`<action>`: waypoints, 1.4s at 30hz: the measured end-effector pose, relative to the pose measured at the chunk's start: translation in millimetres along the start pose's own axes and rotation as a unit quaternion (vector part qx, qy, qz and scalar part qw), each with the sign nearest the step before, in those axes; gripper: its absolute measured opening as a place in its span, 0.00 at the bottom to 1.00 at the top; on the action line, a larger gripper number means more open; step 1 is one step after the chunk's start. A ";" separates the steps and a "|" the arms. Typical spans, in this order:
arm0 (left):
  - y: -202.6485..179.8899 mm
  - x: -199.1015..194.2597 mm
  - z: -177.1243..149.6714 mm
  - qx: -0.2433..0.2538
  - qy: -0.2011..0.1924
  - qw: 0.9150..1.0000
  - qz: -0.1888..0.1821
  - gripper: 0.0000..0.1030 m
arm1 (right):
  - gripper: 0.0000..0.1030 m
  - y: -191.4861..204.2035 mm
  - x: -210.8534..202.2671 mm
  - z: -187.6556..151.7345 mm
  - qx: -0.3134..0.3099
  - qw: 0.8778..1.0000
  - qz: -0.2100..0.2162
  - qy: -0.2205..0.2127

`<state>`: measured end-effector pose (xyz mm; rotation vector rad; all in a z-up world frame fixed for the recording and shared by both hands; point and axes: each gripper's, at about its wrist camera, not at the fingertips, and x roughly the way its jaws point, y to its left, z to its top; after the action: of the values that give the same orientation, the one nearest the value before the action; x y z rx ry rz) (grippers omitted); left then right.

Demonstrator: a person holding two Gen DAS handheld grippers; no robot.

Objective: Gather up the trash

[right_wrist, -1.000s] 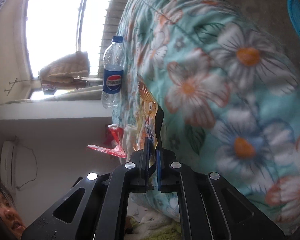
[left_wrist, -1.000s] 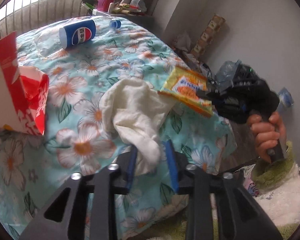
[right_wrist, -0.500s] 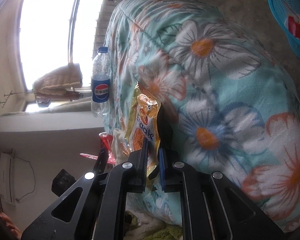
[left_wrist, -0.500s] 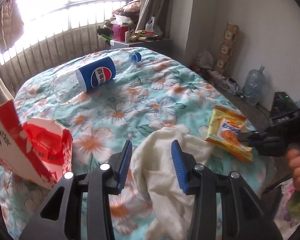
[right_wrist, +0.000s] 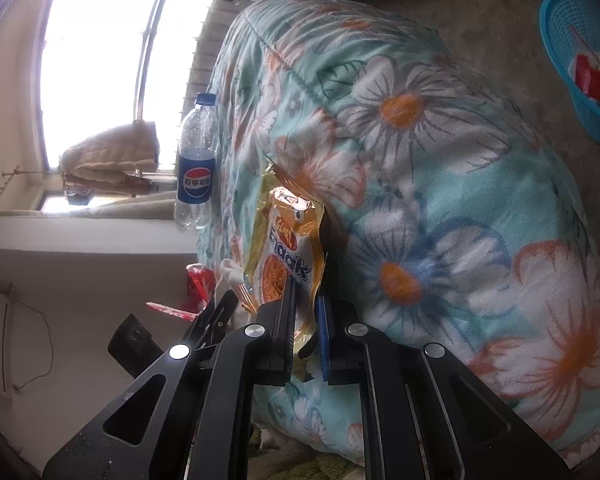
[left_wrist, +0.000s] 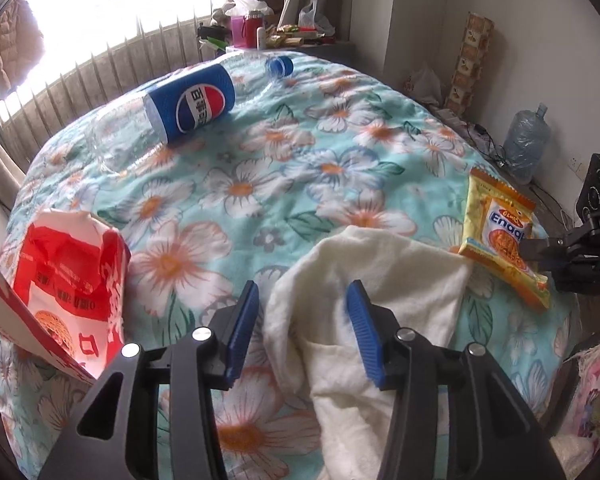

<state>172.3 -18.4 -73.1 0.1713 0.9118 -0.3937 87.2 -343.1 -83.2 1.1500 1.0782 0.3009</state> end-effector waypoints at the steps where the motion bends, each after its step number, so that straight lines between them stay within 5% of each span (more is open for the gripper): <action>1: 0.7 1.0 -0.5 -0.002 0.001 1.000 -0.001 0.44 | 0.10 -4.0 -3.1 0.5 0.001 1.000 0.002 0.000; 6: -3.2 1.6 -0.2 0.010 0.000 1.000 0.003 0.43 | 0.10 -2.6 0.9 0.1 0.002 1.000 0.004 -0.006; 18: -4.8 -16.0 1.8 0.019 -0.028 0.999 0.002 0.05 | 0.03 13.7 -3.1 -7.3 -0.021 1.000 0.010 -0.020; 33: -1.4 -71.0 21.4 -0.006 -0.096 0.993 -0.064 0.03 | 0.00 51.4 -48.3 -21.9 -0.062 0.994 0.010 -0.091; 42: -15.7 -113.5 57.9 -0.002 -0.159 0.979 -0.130 0.03 | 0.00 75.8 -108.1 -26.7 -0.108 0.979 -0.007 -0.175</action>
<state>146.4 -21.2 52.6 -0.0173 0.6200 -0.6413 35.3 -368.7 38.4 0.9567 0.7240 0.1888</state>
